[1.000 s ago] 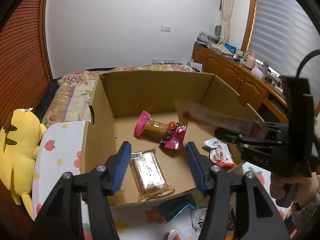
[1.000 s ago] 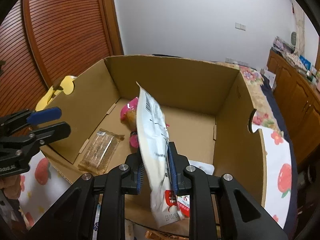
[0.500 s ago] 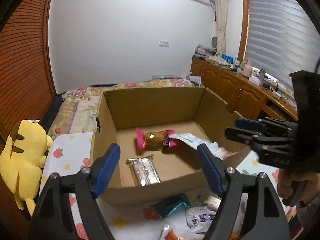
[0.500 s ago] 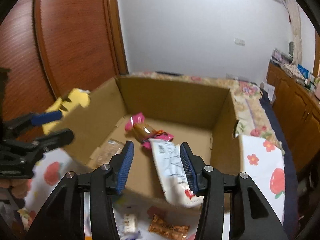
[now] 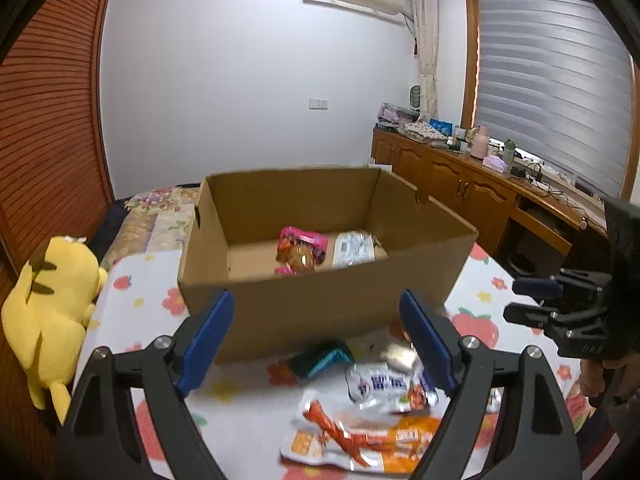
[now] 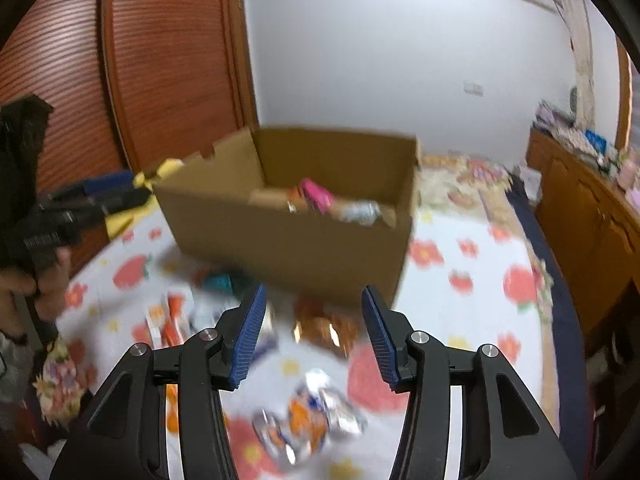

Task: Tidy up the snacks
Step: 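Move both tools back to the table and approach the silver-orange pouch with the right tool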

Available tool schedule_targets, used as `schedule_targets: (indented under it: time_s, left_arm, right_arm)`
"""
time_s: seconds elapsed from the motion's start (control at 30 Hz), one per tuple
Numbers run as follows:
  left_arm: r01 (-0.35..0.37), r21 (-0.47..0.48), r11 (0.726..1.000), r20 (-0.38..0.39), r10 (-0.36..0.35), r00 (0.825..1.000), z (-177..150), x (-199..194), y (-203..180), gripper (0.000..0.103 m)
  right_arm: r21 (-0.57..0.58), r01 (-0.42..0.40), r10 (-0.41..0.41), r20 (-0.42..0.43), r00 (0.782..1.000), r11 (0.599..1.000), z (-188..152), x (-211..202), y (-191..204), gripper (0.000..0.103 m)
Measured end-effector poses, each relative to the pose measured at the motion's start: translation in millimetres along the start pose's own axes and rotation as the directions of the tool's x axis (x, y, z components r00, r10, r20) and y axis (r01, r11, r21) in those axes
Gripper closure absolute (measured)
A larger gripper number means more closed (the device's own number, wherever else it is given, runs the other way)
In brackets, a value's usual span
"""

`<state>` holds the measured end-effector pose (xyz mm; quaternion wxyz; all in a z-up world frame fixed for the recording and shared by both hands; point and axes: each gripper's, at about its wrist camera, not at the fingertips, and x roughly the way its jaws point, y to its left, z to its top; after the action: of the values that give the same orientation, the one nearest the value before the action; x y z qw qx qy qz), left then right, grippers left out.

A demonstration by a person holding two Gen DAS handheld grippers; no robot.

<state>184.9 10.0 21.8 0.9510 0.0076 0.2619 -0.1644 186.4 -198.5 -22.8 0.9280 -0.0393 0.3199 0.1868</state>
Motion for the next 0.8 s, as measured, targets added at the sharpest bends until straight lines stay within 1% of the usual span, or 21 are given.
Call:
schedule_targets:
  time_s: [0.07,0.17,0.3,0.4,0.47,0.6,0.7,0.8]
  left_arm:
    - [-0.006,0.000,1.000,-0.012,0.006,1.000,-12.7,-0.5,-0.3,0.017]
    - [-0.018,-0.005,1.000,-0.032,0.018,0.999,-30.6,1.3,-0.6,0.017]
    - [-0.026,-0.027,0.999,-0.062,0.024,0.998,-51.9,5.1,-0.2,0.017]
    - [-0.032,-0.041,0.999,-0.072,0.029,0.997,-66.7,5.6,1.5,0.017]
    - [-0.052,-0.048,0.997,-0.077,0.048,0.996,-76.1,6.7,3.1,0.017]
    - [-0.072,-0.055,0.996,-0.090,0.067,0.994,-86.5,10.5,6.4,0.017]
    - [-0.087,-0.047,0.995,-0.094,0.082,0.992,-89.9,12.2,6.9,0.017]
    - [-0.091,-0.043,0.995,-0.092,0.086,0.992,-91.3,11.1,7.3,0.017]
  right_arm:
    - [0.018,0.013,-0.013,-0.029,0.999,1.000,-18.5,1.5,-5.6,0.050]
    - [0.031,0.033,-0.031,-0.069,0.997,0.999,-40.8,6.2,-8.4,0.050]
    - [0.056,0.036,-0.030,-0.098,0.995,0.998,-56.8,9.4,-9.4,0.050]
    - [0.094,0.011,-0.001,-0.106,0.994,0.995,-66.6,7.0,-8.4,0.050]
    - [0.112,0.003,0.010,-0.117,0.993,0.994,-72.0,6.4,-7.3,0.050]
    - [0.109,0.004,0.011,-0.144,0.989,0.994,-84.9,7.4,-2.8,0.048]
    - [0.114,0.010,0.008,-0.158,0.987,0.993,-90.3,9.3,-1.4,0.040]
    - [0.121,0.016,0.004,-0.167,0.986,0.993,-92.2,12.2,-1.6,0.039]
